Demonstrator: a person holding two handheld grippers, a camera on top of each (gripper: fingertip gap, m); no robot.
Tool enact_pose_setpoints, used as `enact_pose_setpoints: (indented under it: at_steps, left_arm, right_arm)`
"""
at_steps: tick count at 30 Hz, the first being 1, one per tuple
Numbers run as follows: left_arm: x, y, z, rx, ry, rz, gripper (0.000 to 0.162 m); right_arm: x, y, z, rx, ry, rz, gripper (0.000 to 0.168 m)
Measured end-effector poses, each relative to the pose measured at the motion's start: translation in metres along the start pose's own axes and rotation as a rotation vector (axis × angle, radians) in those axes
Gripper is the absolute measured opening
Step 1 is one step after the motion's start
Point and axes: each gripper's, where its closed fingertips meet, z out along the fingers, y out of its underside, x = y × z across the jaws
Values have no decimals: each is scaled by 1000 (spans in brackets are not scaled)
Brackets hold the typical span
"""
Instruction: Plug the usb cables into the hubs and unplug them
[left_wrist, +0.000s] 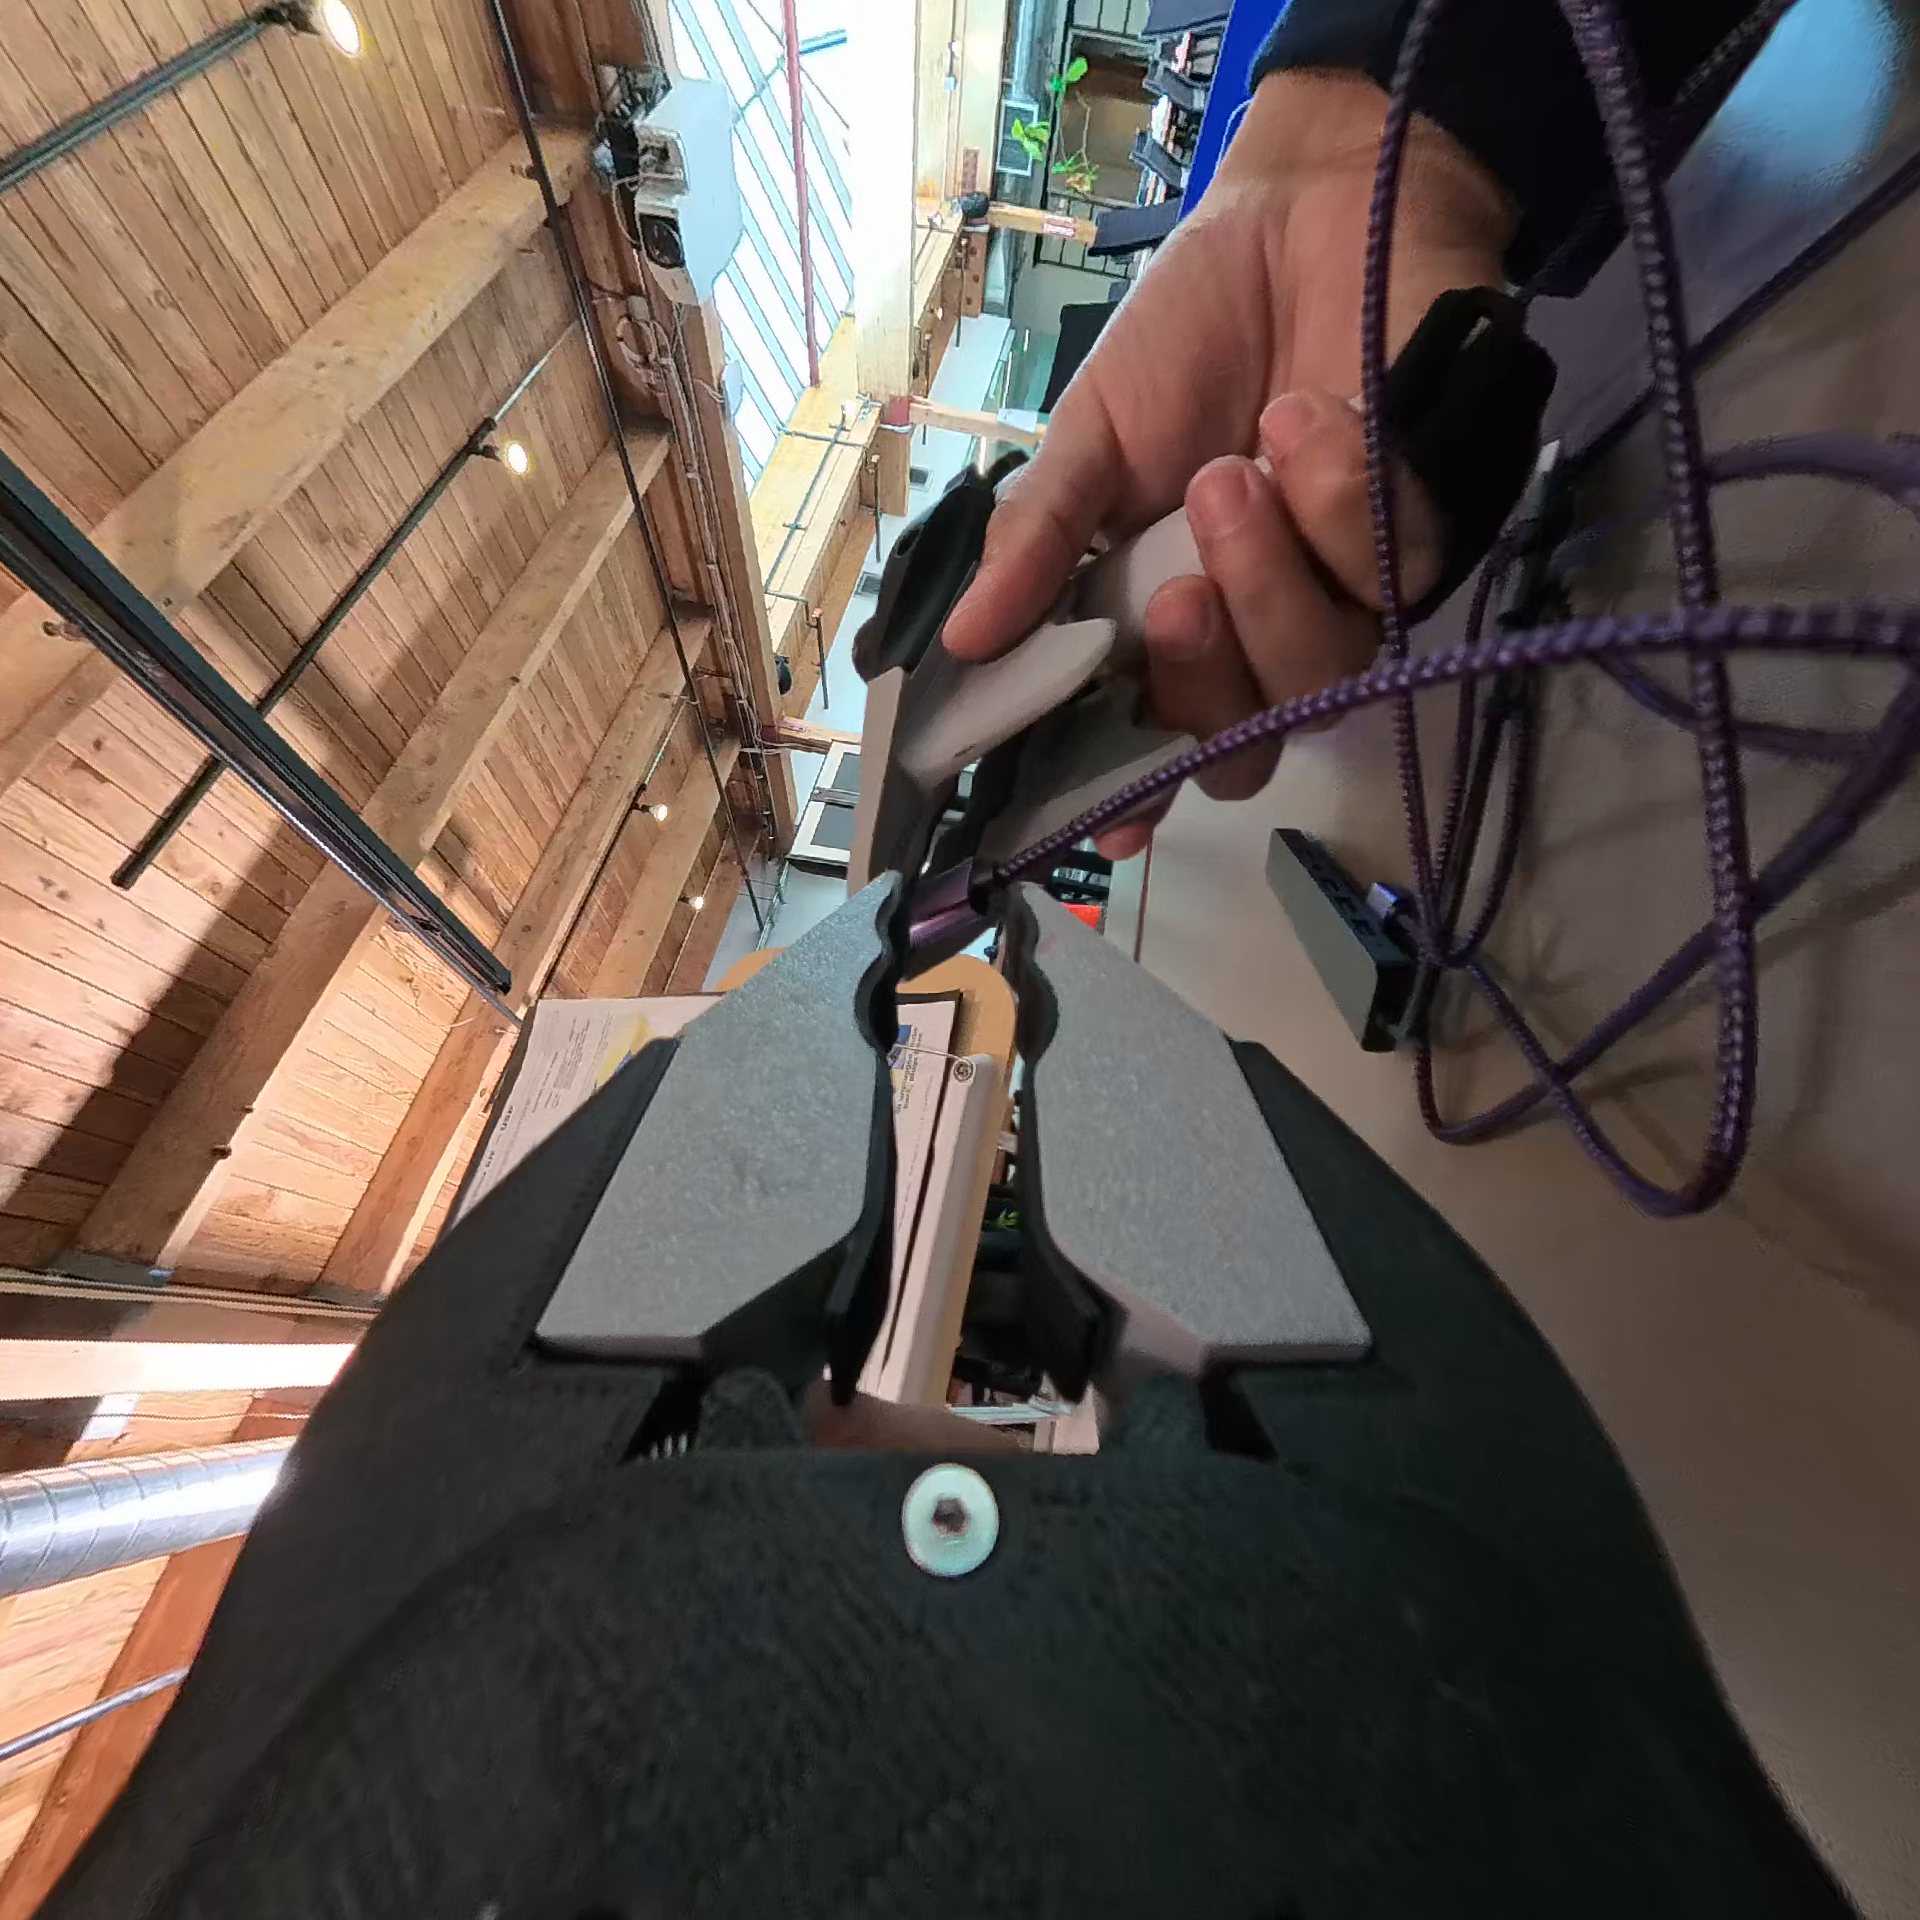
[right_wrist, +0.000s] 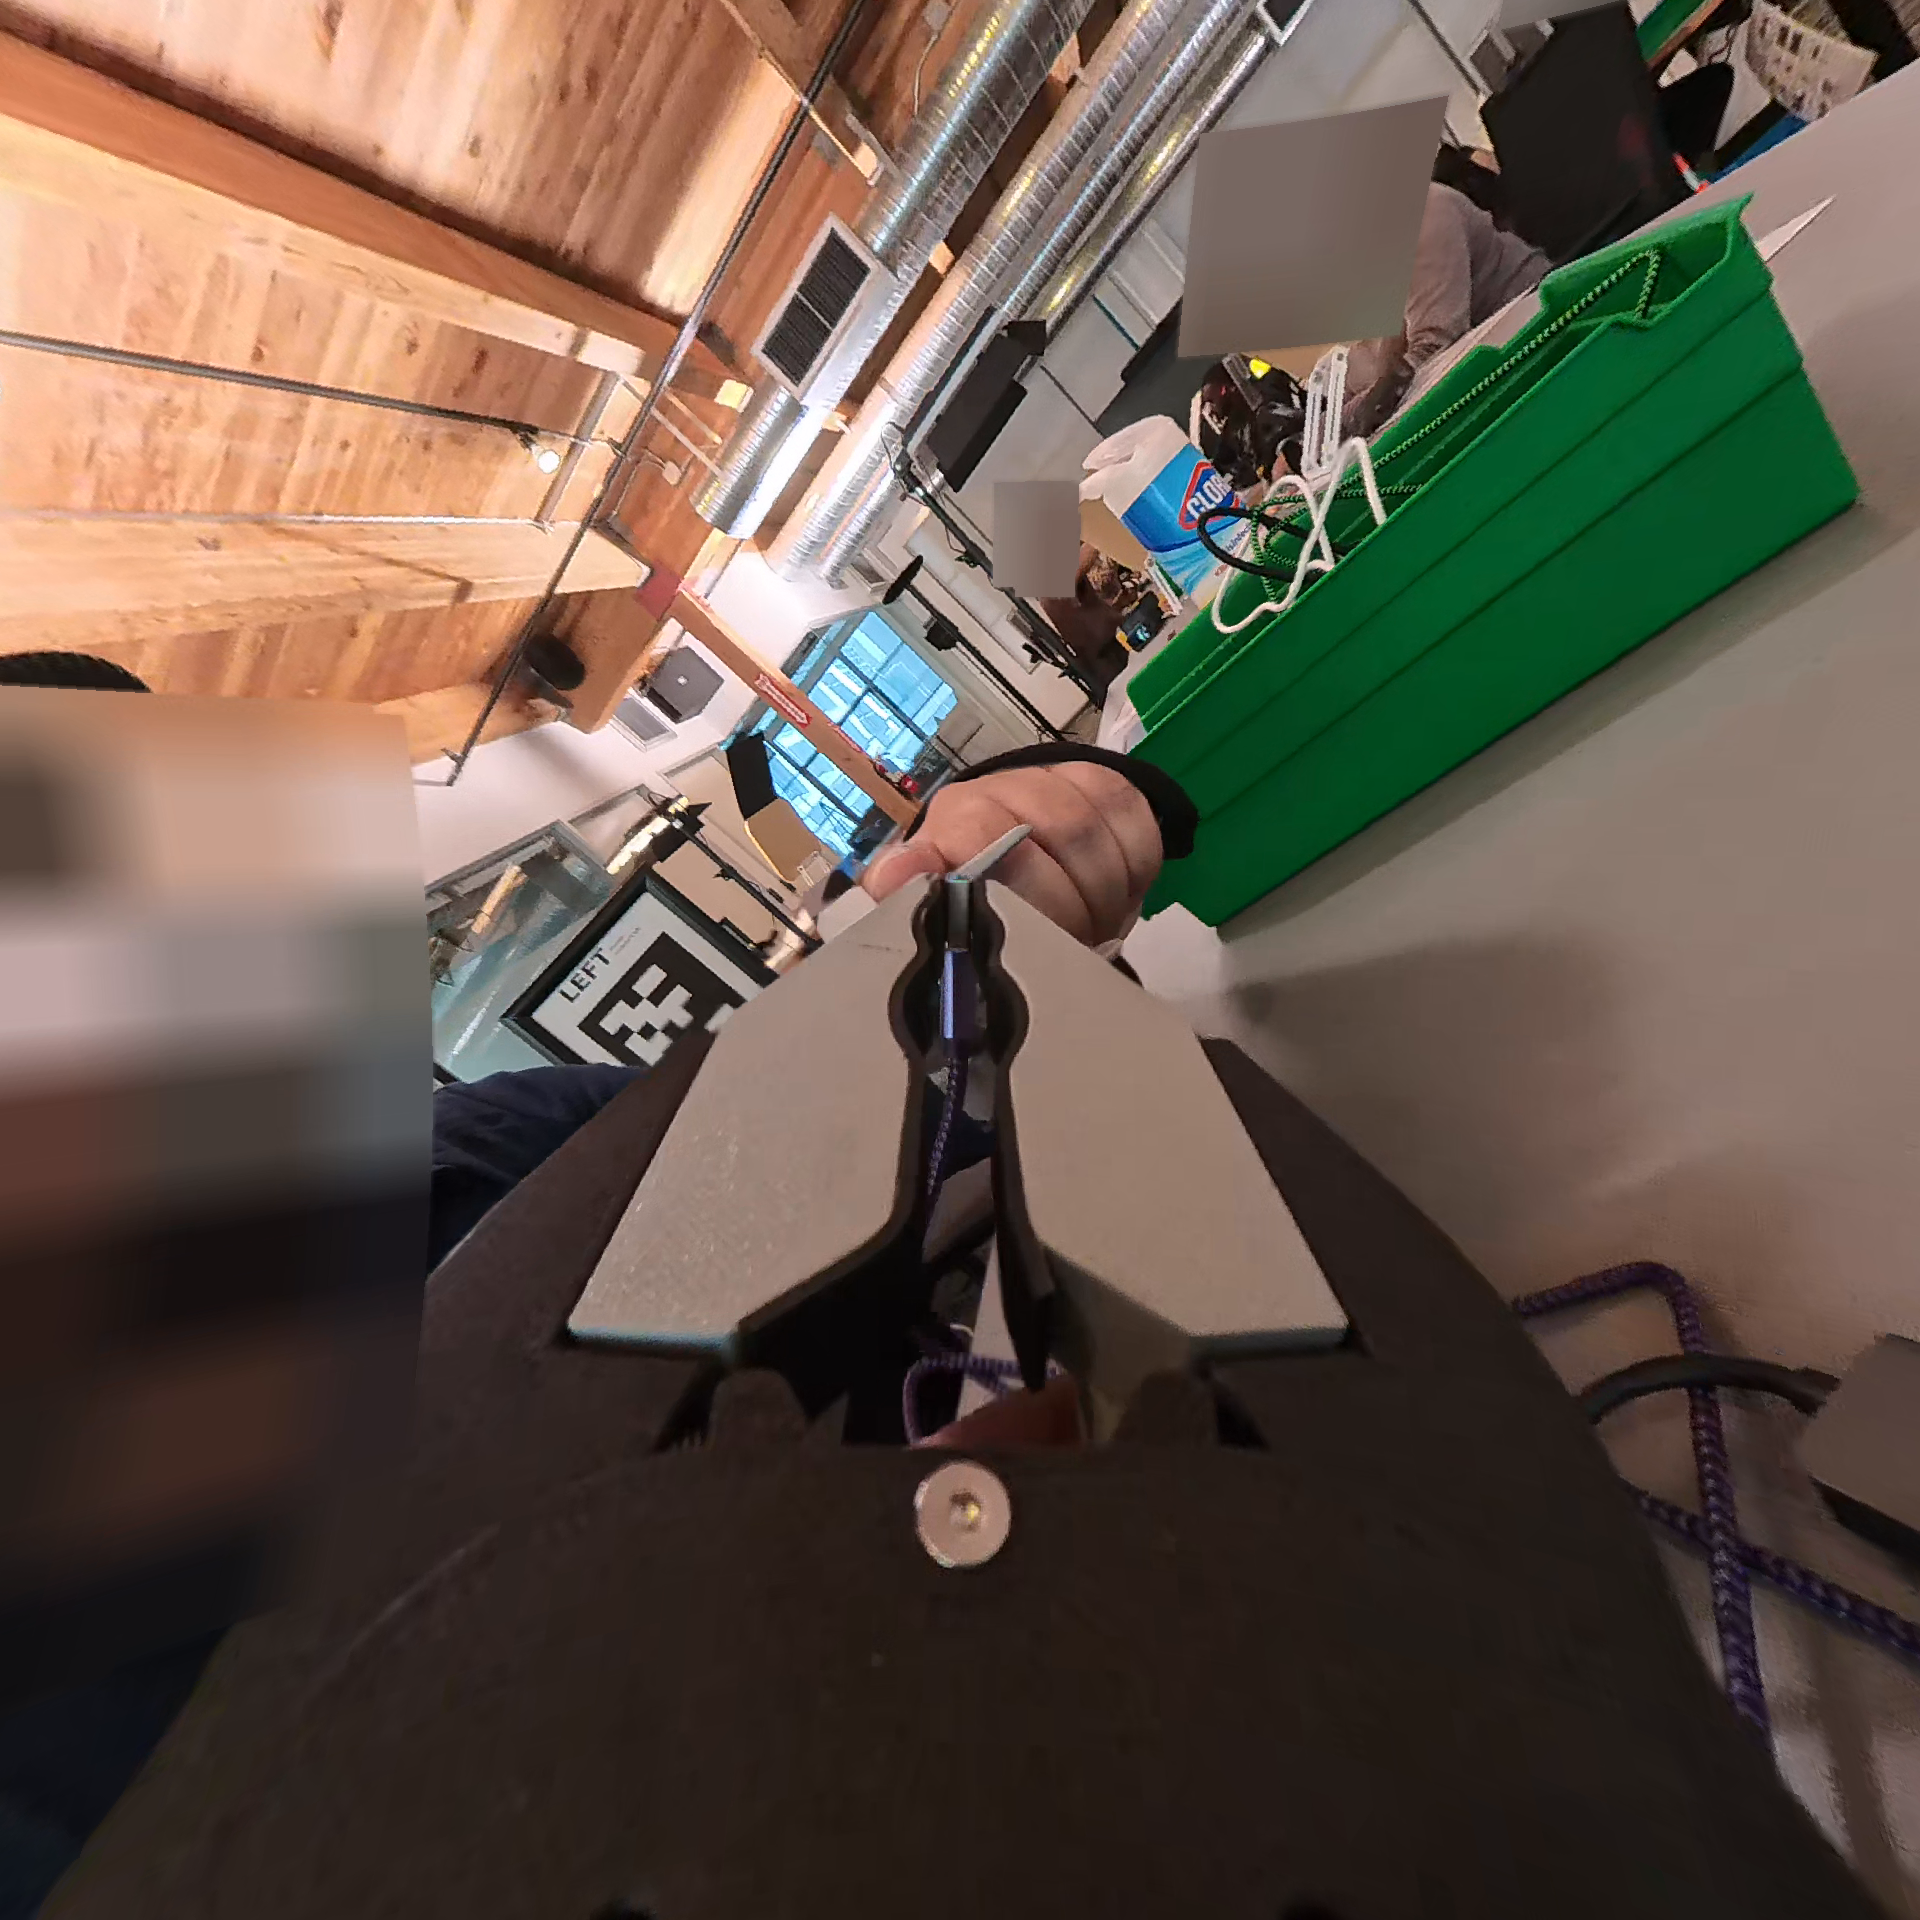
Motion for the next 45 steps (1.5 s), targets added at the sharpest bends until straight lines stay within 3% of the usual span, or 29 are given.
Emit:
enact_pose_setpoints:
  at_steps: [13,18,20,23,27,29,31,34,36,45]
  left_arm:
    - [5,-1,1,-19,-2,118,9]
    - [-7,-8,-2,35,19,-131,6]
    - [-13,-8,-5,75,23,-248,6]
    - [-22,-4,-12,132,39,-469,6]
    - [-26,-6,-21,230,95,-711,6]
    - [-25,-12,-23,274,133,-786,7]
    - [-27,-16,-24,310,144,-823,6]
    - [-24,-23,-27,343,189,-843,6]
    - [-21,-27,-28,362,215,-859,6]
    - [-18,-40,-30,418,280,-912,6]
  right_arm:
    - [0,8,10,1,-66,98,2]
    - [-1,2,5,5,-43,10,7]
    - [-3,-2,0,-1,-1,-104,1]
    - [-1,-9,-13,-32,179,-424,1]
    - [6,-5,-22,-149,356,-797,15]
    - [15,5,-19,-230,410,-975,23]
    - [19,17,-14,-301,428,-1173,21]
    - [7,15,-5,-215,440,-1409,12]
    - [-2,12,-1,-157,421,-1464,11]
    - [-14,33,10,-215,300,-1499,5]
